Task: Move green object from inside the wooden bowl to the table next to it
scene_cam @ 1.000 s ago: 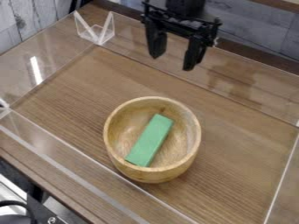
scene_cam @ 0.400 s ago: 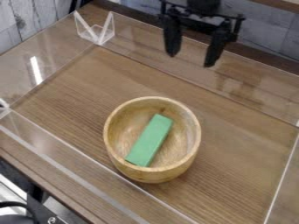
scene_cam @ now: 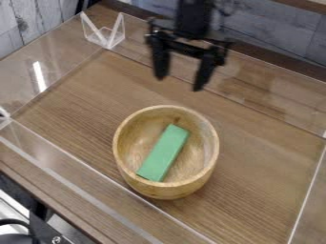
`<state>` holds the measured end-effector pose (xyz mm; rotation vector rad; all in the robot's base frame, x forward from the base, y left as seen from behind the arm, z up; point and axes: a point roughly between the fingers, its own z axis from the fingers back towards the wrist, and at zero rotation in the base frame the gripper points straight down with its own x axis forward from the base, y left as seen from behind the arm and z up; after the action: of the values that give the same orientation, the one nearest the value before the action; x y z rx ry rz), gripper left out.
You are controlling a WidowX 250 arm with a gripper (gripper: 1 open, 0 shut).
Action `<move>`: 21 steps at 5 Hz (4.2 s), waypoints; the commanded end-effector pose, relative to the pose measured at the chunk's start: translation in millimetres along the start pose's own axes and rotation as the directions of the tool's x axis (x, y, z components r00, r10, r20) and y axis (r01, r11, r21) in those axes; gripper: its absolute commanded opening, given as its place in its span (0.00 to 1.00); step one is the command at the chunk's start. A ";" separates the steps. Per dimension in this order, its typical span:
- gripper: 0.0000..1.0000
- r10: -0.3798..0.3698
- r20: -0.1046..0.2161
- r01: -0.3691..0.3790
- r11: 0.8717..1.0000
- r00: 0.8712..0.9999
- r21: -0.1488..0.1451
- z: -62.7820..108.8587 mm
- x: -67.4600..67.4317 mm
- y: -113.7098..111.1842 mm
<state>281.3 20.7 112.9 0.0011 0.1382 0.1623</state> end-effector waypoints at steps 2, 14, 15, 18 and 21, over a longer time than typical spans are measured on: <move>1.00 -0.082 0.110 0.084 0.996 0.991 -0.014 16.4 4.5 -34.6; 1.00 -0.212 0.157 0.208 0.977 0.965 0.043 45.0 17.5 -21.2; 1.00 -0.195 0.169 0.190 0.981 0.966 0.049 49.7 22.7 -6.4; 1.00 -0.069 0.197 0.061 0.997 0.978 0.046 66.2 40.2 60.1; 1.00 0.069 0.164 -0.070 0.998 0.984 0.003 37.0 52.4 47.5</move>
<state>327.1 74.2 129.3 0.0190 0.0204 0.2237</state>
